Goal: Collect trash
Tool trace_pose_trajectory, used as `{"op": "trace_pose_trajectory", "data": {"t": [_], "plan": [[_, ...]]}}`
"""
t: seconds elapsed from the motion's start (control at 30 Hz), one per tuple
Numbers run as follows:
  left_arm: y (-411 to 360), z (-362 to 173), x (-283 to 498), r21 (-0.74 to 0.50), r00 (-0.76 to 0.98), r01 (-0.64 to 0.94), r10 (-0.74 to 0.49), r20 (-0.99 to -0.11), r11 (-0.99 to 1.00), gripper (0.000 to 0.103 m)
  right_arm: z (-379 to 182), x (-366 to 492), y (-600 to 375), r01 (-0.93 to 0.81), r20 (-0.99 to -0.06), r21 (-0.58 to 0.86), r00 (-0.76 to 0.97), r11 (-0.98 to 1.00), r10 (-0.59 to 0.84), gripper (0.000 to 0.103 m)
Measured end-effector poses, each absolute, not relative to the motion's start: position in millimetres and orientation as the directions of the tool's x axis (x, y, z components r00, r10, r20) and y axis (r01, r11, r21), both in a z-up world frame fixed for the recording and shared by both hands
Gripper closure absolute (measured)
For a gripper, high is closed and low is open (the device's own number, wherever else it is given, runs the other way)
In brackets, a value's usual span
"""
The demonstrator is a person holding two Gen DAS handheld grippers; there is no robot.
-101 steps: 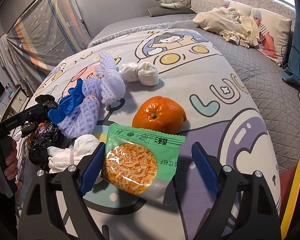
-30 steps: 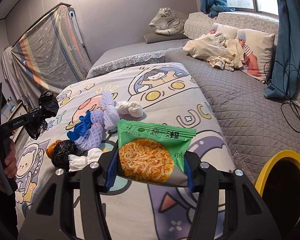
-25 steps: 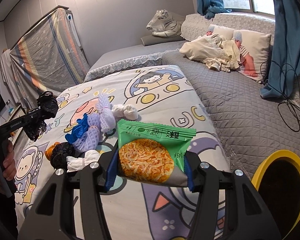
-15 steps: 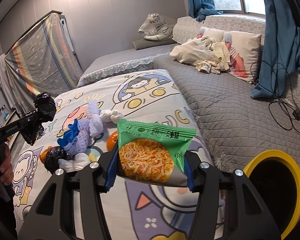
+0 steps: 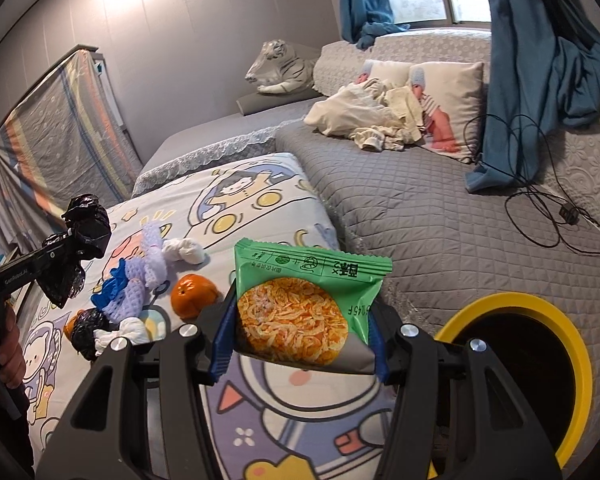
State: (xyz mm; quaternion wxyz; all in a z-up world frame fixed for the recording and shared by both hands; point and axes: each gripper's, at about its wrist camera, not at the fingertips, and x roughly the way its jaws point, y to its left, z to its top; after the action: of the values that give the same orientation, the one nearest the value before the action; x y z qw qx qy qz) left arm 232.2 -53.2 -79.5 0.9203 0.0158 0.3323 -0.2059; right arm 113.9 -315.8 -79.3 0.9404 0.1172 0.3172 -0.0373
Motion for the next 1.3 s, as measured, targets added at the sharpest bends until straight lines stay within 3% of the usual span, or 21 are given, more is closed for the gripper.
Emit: {"op": "trace_pose_trajectory", "data": {"t": [1.3], "plan": [[-260.0, -97.3, 180.9, -0.137, 0.447, 0.733, -0.625, -0.640, 0.666, 0.083, -89.2, 34.1, -453.9, 0.443, -0.605, 0.221, 0.761, 0.869, -0.234, 0.052]]}}
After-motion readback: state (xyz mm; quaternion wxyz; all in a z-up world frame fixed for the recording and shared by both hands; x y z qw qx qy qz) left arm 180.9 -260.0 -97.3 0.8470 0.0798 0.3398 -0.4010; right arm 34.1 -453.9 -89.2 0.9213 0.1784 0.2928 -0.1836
